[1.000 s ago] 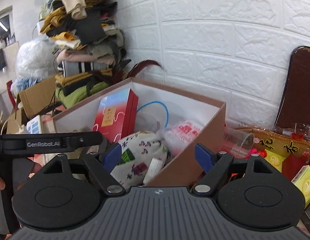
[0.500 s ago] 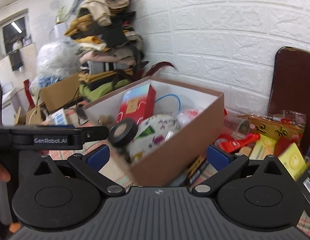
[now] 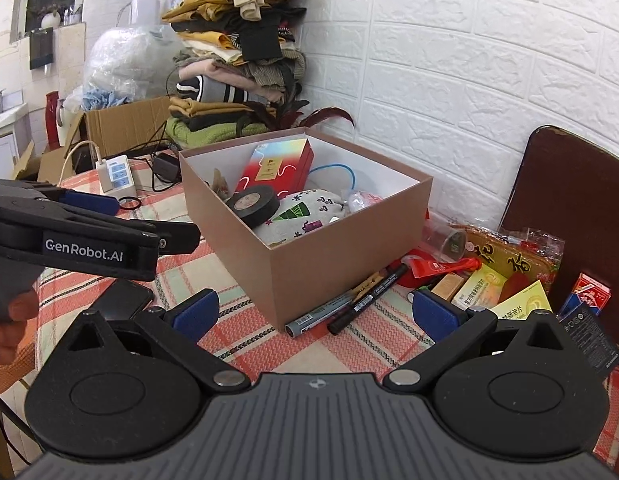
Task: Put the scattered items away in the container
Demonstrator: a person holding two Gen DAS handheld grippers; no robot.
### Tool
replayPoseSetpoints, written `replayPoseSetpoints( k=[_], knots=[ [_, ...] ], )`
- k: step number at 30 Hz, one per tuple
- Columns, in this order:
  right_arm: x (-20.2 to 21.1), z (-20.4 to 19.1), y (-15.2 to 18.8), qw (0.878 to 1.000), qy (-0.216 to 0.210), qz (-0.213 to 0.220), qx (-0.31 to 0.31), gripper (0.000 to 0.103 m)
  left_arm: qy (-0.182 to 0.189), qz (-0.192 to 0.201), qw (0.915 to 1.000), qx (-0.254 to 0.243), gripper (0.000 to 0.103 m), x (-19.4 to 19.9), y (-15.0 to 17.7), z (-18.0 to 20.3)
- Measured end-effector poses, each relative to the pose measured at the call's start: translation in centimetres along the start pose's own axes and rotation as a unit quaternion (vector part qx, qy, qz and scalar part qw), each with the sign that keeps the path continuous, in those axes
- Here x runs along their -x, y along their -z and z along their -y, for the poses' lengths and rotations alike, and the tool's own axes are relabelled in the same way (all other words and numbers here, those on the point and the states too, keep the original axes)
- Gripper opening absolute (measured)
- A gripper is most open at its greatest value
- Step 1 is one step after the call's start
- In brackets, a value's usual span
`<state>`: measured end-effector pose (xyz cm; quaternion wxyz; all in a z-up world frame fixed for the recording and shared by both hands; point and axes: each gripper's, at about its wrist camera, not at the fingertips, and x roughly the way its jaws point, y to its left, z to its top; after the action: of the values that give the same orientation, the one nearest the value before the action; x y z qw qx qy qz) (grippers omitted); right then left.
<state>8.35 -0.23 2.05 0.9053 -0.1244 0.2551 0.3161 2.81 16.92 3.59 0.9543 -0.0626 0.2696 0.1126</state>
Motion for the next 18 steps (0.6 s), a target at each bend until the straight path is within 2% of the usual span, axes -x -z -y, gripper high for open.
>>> replayPoseSetpoints(
  k=[6,18],
  knots=[
    [-0.1,-0.7,-0.1,1.0,0.001,-0.005,0.007,0.102,-0.004,0.01,0.9999,-0.004,0.103,0.4,-0.1,0.2],
    [-0.9,-1.1,-0.5,1.0,0.006,-0.016,0.011,0.102,-0.006,-0.02,0.9997,-0.008,0.103,-0.9,0.1,0.1]
  ],
)
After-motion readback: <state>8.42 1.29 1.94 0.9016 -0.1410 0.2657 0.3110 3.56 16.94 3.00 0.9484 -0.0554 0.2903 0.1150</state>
